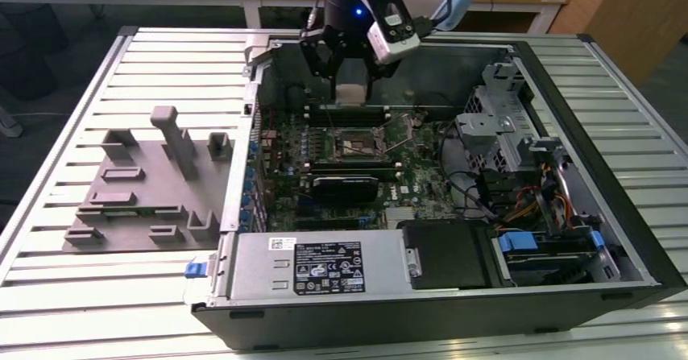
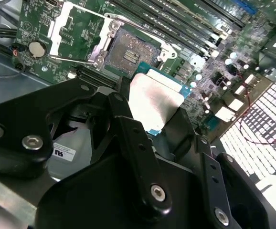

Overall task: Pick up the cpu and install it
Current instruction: 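Pick up the cpu and move it towards the insertion slot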

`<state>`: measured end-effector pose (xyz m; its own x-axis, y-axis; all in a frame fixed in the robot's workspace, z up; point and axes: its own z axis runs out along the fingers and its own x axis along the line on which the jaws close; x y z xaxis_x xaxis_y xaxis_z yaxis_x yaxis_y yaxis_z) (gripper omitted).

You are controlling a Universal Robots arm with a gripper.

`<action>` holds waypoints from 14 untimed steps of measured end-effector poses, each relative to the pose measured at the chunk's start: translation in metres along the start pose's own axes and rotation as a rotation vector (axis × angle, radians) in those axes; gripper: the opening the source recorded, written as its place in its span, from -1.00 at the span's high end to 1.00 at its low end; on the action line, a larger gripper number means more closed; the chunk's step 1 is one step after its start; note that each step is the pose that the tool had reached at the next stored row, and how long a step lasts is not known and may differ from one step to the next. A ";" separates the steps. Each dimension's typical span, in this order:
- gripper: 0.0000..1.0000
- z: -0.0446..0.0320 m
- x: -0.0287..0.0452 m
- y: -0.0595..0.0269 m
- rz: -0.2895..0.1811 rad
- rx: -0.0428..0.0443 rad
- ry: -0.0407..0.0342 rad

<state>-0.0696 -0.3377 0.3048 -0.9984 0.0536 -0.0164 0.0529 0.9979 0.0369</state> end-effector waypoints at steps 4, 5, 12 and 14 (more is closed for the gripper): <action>-0.08 0.0054 -0.0014 0.0040 0.000 0.0007 0.0001; -0.08 0.0070 -0.0018 0.0049 0.000 0.0010 0.0001; -0.08 0.0185 -0.0077 0.0059 0.000 0.0046 0.0004; -0.08 0.0211 -0.0109 0.0059 0.000 0.0057 0.0007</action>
<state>-0.0580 -0.3316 0.2840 -0.9984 0.0535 -0.0158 0.0530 0.9981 0.0312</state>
